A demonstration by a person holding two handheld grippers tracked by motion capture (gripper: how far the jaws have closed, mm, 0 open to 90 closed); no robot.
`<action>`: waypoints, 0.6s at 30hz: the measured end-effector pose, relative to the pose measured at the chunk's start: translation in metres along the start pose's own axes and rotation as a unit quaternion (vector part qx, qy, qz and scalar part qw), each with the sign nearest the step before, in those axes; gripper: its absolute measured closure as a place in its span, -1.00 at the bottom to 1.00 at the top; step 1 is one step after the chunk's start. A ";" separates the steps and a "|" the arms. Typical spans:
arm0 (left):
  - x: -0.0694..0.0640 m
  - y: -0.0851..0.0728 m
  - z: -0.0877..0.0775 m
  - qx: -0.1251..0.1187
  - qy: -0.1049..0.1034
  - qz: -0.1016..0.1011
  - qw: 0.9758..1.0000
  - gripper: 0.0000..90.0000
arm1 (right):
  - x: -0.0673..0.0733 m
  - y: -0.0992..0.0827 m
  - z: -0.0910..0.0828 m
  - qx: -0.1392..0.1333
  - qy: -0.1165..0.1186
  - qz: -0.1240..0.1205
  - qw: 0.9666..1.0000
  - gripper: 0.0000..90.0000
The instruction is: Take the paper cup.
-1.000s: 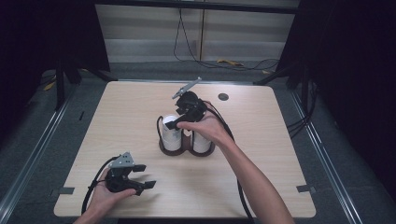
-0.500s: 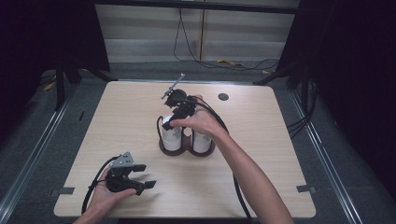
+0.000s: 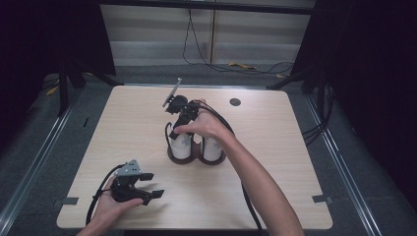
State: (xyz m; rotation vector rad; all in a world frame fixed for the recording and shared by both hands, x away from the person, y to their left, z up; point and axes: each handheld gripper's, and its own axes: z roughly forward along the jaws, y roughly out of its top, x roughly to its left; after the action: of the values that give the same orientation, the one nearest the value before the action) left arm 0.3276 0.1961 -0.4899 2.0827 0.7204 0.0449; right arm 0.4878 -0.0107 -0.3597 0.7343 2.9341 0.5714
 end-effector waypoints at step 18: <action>0.000 0.000 0.000 0.003 -0.001 0.001 1.000 -0.49 | -0.005 0.003 0.010 0.041 0.004 -0.007 0.999 -0.37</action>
State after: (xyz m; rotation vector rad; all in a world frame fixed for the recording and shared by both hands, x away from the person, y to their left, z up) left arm 0.3274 0.1962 -0.4898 2.0895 0.7170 0.0412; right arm 0.4951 -0.0069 -0.3681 0.7215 2.9838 0.4564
